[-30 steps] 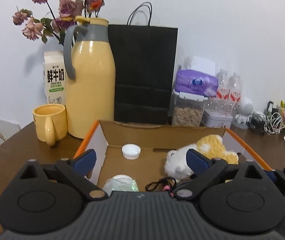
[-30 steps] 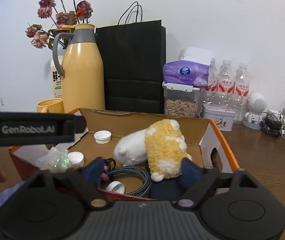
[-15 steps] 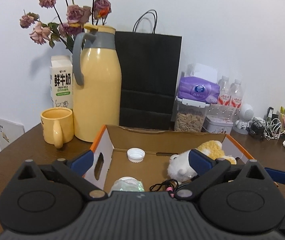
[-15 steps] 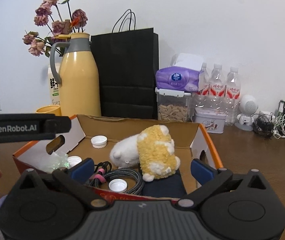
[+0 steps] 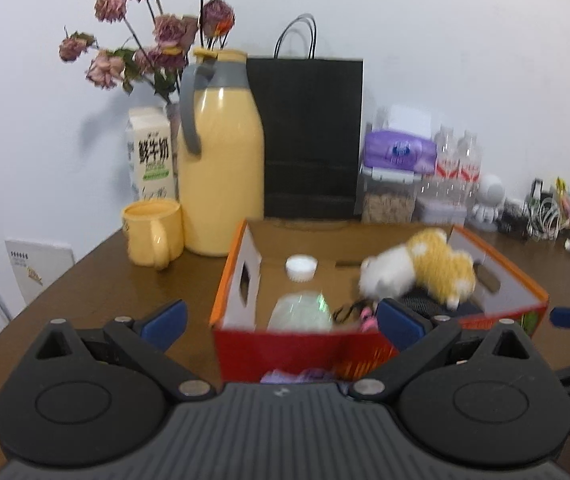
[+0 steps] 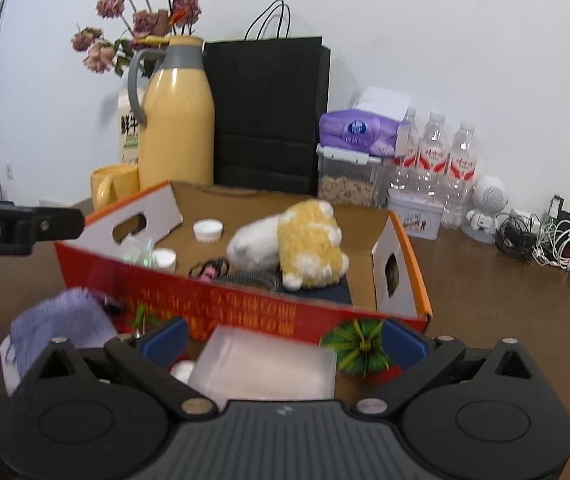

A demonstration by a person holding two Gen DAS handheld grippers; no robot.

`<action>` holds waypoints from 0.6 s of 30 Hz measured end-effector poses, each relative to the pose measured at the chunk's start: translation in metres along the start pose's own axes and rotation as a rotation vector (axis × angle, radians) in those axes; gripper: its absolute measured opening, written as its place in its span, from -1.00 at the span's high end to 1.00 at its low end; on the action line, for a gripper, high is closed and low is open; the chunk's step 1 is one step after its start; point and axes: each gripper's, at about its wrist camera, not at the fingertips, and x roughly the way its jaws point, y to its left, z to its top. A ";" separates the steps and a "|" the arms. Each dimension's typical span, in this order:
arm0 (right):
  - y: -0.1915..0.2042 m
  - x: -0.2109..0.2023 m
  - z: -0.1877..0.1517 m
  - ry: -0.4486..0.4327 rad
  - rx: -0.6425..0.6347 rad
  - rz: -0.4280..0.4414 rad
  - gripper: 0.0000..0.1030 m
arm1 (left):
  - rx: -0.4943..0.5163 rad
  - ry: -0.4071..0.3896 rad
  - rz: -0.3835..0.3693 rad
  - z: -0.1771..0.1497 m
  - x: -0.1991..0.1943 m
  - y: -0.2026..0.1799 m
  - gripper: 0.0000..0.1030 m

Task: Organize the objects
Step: 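Grasp the frosted plastic storage box with the right gripper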

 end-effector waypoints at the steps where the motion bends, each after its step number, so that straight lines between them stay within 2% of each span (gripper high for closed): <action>1: 0.000 -0.001 -0.002 0.008 -0.001 -0.002 -1.00 | -0.001 0.010 0.001 -0.003 -0.001 0.002 -1.00; 9: -0.006 0.002 -0.024 0.092 0.033 -0.001 -1.00 | -0.040 0.075 0.011 -0.025 -0.004 0.023 -1.00; 18: -0.003 0.012 -0.028 0.111 0.053 0.032 -1.00 | -0.041 0.097 0.004 -0.030 -0.001 0.023 -1.00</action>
